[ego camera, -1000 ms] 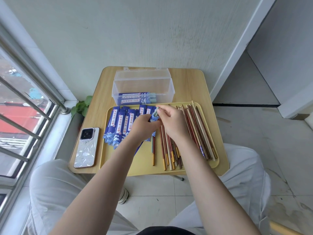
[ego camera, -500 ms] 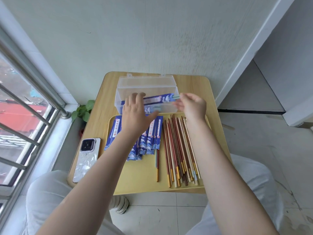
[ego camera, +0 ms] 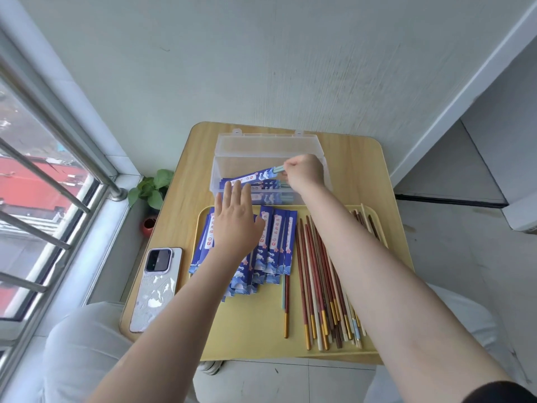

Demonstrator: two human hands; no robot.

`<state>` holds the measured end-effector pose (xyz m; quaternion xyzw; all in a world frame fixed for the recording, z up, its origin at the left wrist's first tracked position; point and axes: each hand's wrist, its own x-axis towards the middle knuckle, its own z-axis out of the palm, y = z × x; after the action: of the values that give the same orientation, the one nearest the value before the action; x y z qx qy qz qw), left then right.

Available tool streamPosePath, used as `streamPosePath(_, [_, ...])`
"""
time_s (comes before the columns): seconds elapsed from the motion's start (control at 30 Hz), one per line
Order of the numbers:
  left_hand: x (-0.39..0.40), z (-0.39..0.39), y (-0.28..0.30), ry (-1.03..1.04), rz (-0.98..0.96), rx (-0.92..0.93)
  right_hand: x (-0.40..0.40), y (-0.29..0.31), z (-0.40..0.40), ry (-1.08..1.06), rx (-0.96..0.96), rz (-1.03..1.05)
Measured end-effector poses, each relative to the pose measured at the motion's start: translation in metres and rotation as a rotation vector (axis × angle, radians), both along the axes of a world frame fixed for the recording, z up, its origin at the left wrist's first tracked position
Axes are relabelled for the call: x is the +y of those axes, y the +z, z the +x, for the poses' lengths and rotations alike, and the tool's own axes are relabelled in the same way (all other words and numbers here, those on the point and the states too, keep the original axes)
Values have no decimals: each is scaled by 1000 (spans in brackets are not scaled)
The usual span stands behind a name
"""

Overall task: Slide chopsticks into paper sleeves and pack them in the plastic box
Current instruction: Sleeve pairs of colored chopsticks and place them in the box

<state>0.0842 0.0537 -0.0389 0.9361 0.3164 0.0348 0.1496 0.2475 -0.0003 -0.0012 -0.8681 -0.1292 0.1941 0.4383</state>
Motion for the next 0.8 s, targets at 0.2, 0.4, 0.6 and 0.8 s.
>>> streamPosePath(0.2, [-2,4,3,23,-21,2,-4,18,-1,298,-175,-418])
streamPosePath(0.4, [-7,-3,6,94,-88,-247,-43,30,-16,185,-318,-121])
streamPosePath(0.6, [-41,-20,8,90,-225,-65,-90,4,-67,322,-52,-356])
streamPosePath(0.8, [-65,-36,-8,39,-218,108,-103,-44,-112,360,-5,-514])
